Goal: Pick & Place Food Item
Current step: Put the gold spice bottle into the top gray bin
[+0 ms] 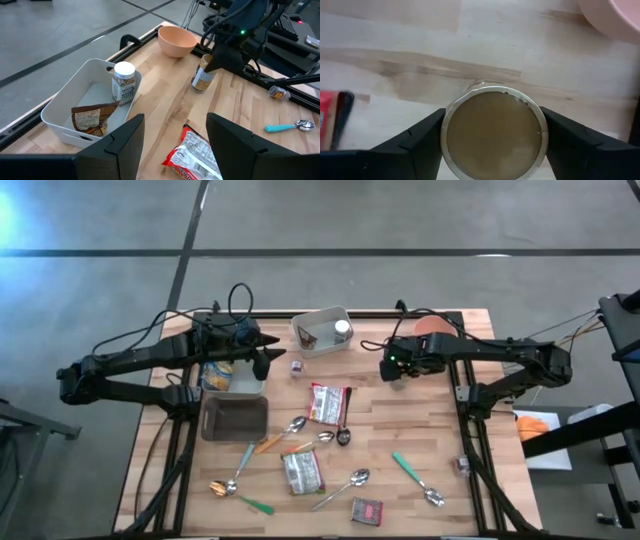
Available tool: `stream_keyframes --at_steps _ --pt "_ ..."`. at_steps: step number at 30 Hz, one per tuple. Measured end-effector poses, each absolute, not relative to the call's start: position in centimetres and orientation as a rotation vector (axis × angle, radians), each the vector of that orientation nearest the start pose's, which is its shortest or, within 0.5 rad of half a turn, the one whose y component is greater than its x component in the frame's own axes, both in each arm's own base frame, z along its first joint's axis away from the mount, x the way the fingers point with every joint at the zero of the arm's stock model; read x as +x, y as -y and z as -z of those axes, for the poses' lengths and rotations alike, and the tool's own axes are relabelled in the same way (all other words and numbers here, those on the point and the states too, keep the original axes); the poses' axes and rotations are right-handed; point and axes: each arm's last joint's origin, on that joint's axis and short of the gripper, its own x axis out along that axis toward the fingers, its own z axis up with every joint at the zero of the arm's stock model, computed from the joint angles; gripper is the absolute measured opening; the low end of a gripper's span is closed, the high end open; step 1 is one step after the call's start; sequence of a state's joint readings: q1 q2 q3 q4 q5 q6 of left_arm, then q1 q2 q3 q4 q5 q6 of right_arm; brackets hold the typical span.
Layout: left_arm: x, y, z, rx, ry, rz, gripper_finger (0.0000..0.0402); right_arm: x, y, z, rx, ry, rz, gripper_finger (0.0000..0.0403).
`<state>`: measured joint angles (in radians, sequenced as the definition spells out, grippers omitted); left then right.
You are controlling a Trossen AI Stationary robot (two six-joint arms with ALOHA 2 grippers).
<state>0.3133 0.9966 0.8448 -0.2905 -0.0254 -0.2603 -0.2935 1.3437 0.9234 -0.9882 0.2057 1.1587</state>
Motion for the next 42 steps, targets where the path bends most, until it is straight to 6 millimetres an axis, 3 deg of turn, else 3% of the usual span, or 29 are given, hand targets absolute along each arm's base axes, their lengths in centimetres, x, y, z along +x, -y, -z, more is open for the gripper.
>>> stream_keyframes --at_steps 5,15,24,32,42 --pt "20.45 -6.7 -30.6 -0.317 -0.395 -0.389 0.0219 21.36 7.06 -22.2 1.009 -0.99 1.185 0.0321" --pt "20.45 -6.7 -30.6 -0.317 -0.395 -0.389 0.0219 21.73 7.02 -22.28 1.062 -0.975 1.134 0.0329" --pt "20.45 -6.7 -30.6 -0.317 -0.395 -0.389 0.0219 21.59 6.97 -22.25 0.99 -1.029 1.09 0.0326" --pt "20.45 -6.7 -30.6 -0.317 -0.395 -0.389 0.0219 21.49 6.94 -22.3 0.884 -1.092 1.012 0.0273" --pt "20.45 -6.7 -30.6 -0.317 -0.395 -0.389 0.0219 21.79 7.07 -22.91 0.851 -1.086 0.964 0.029"
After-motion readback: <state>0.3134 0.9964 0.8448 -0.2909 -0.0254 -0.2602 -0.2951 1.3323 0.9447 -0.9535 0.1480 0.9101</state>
